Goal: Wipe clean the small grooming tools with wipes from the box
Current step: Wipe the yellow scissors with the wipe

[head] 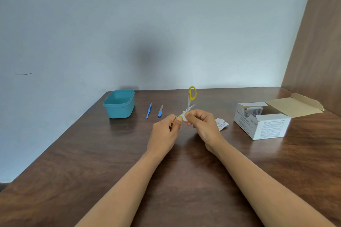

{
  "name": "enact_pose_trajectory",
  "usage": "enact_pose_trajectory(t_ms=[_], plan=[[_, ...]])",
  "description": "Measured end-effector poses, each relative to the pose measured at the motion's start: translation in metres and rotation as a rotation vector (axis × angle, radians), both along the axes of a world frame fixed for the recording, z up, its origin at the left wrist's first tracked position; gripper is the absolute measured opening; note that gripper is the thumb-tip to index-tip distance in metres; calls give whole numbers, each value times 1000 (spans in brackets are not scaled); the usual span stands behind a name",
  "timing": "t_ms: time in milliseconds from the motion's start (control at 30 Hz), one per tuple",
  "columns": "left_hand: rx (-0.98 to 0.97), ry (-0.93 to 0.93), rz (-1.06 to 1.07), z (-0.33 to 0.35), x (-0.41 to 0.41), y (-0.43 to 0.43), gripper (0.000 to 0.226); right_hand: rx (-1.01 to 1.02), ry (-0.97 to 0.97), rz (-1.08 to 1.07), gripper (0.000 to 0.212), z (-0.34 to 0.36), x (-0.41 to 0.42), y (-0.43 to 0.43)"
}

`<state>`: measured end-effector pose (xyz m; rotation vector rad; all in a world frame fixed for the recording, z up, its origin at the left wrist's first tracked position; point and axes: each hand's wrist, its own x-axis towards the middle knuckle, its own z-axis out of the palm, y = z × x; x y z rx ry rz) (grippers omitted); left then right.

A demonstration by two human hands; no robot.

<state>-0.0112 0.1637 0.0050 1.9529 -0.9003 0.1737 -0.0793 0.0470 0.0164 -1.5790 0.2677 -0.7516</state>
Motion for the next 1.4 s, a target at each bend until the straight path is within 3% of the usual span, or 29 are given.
enact_pose_trajectory(t_ms=[267,667,867,1000,1100,1400], plan=[[86,-83,9,4,-4,-1,36,70,-50,-87,26,0,3,2],[38,-58,104,3,0,1,43,106,140,47,15,4,-2,2],[-67,0,120,4,6,1,38,-120,262,194,8,4,-4,6],[-58,-1,98,4,5,2,41,227,140,-19,9,4,-1,-3],[-41,1,77,4,3,2,40,461,48,-22,4,5,-3,-8],[17,2,15,3,2,0,38,448,52,11,2,9,-3,-5]])
